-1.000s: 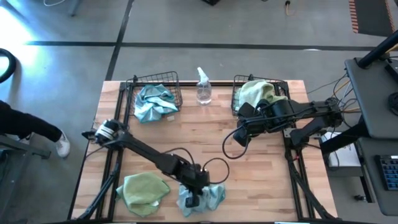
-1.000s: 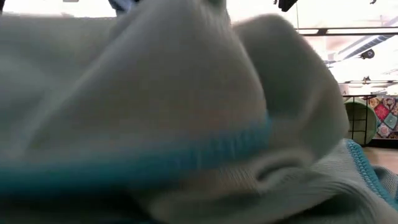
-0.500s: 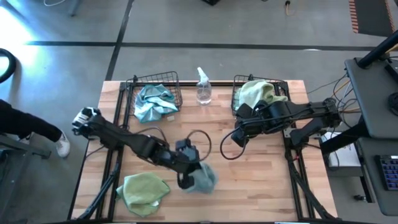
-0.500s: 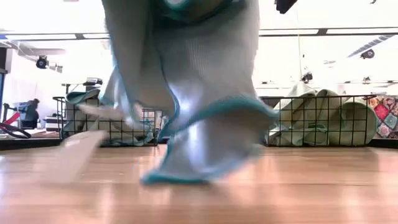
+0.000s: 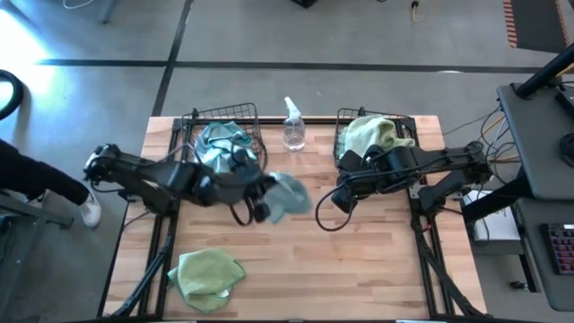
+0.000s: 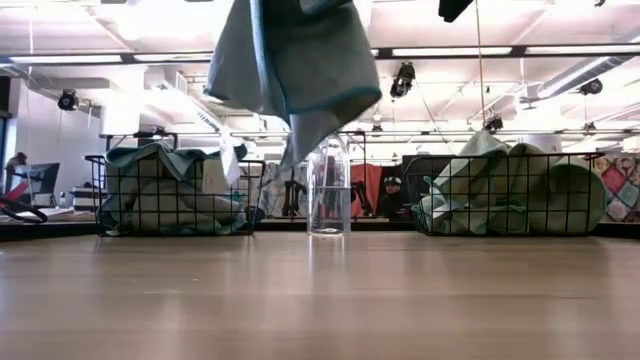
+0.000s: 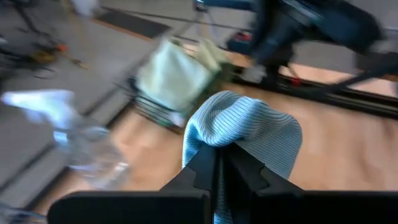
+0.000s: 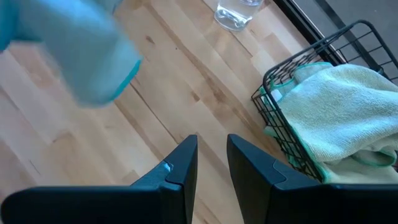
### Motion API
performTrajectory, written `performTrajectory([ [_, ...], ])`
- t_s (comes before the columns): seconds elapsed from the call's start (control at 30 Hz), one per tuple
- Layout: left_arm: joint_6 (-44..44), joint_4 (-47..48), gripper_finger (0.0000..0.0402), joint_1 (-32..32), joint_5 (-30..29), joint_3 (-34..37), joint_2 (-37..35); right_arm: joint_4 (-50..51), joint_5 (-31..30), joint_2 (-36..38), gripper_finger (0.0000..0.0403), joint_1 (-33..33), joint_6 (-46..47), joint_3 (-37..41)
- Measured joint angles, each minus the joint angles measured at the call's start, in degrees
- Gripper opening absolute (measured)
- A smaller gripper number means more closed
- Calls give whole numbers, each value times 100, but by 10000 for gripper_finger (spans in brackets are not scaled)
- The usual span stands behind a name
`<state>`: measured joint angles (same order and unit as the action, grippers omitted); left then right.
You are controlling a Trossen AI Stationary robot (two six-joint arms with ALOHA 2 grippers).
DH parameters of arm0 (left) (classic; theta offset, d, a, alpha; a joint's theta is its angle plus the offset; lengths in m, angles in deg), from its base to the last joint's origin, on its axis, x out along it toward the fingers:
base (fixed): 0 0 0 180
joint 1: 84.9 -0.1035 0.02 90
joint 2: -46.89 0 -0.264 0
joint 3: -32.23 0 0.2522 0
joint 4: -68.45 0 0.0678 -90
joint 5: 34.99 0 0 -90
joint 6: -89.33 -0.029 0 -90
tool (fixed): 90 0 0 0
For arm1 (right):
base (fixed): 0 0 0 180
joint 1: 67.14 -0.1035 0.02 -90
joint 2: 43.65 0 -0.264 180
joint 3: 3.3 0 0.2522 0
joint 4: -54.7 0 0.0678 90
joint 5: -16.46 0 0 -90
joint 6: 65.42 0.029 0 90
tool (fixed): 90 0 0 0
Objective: Sort microfiber towel by color & place in baskets
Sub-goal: Put the blue microfiber cloth into the left wire basket
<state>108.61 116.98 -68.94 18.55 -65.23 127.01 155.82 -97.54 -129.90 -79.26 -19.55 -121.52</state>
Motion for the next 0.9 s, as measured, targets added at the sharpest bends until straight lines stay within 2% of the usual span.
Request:
performTrajectory([
  [0.2, -520, 15, 1, -512, -572, -2, -427, -68, -1, -14, 82, 0, -174, 2],
  [0.53, -1327, 230, 1, -1574, -1091, -2, -962, -260, -3, -17, 82, 0, -315, 2],
  [0.9, -2025, 497, 1, -3172, -1210, -4, -1455, -282, -6, -17, 82, 0, -282, 2],
])
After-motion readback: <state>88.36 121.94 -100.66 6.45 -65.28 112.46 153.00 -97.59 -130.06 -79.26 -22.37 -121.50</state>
